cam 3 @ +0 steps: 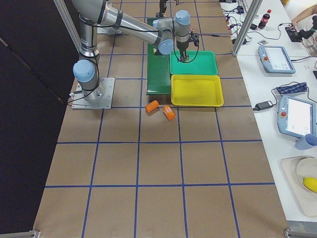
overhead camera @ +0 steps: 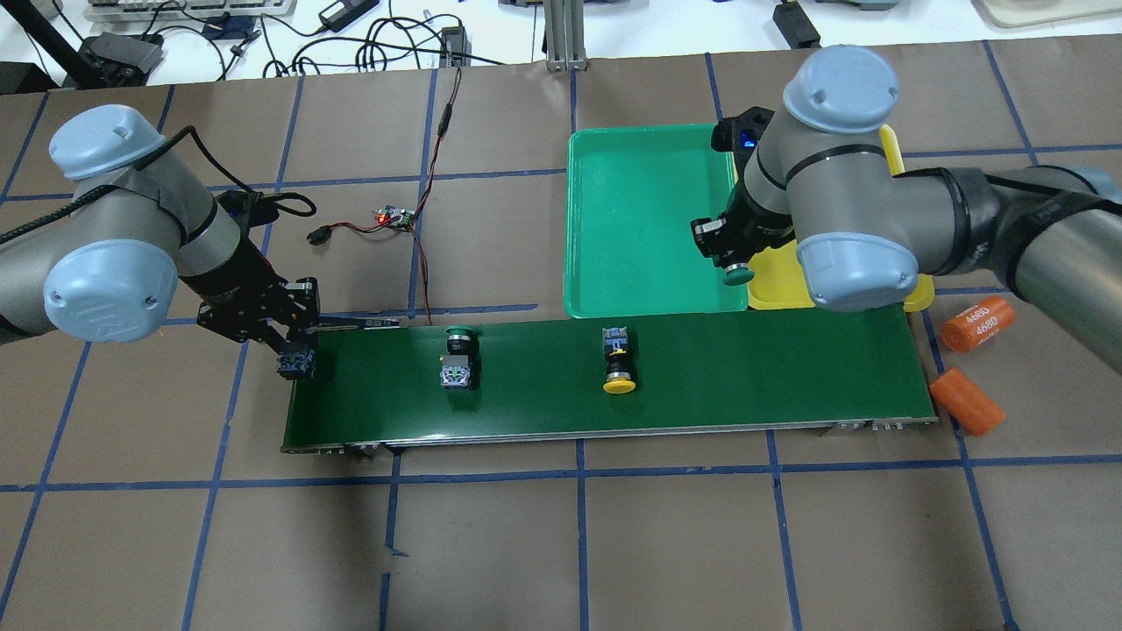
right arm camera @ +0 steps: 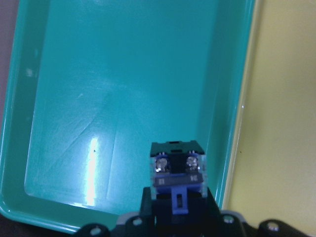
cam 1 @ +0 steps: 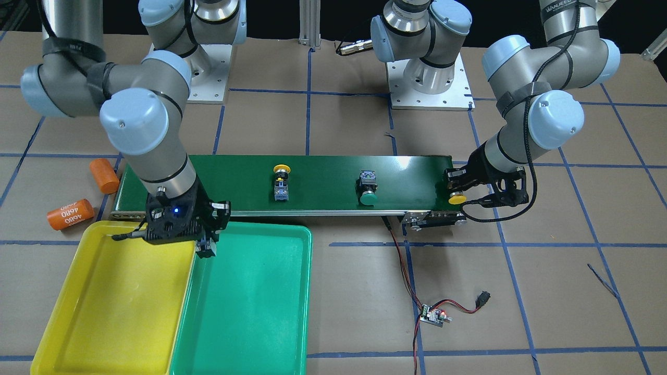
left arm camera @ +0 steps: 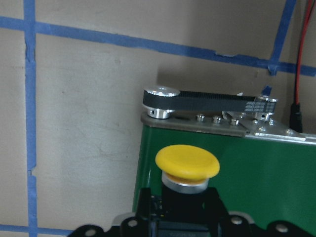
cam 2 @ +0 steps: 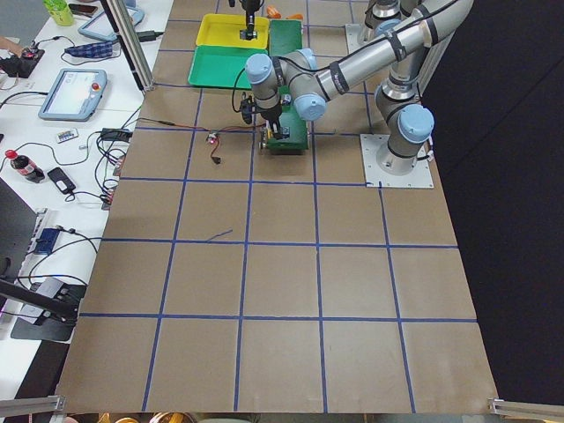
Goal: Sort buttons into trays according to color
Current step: 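Release the green switch in the green tray with right gripper while left withdraws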
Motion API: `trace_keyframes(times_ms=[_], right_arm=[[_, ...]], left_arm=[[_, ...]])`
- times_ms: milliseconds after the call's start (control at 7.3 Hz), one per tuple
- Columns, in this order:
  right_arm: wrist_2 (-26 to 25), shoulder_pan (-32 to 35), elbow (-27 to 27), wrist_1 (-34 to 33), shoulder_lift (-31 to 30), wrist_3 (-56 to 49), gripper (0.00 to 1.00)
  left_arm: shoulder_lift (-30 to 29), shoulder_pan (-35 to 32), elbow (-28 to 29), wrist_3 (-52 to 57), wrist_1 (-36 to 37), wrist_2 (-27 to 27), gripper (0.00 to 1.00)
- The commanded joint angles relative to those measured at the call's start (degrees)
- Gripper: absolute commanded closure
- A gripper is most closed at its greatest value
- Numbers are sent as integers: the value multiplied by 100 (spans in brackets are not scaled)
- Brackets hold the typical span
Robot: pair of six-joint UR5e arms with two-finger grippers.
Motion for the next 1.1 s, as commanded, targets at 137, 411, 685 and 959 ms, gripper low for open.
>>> trace_keyframes(times_ms=[137, 411, 685, 959], right_arm=[[-5, -10, -183, 176, 160, 0, 0], [-22, -19, -122, 333, 117, 0, 0], [-266, -63, 131, 938, -320, -427, 0], [-716, -194, 571, 1229, -831, -624, 0]], left_arm=[[-9, -17, -38, -24, 8, 8, 14], [26, -17, 40, -199, 8, -106, 0], [79, -17, 590, -200, -149, -45, 0], [114, -34, 1417, -165, -667, -19, 0]])
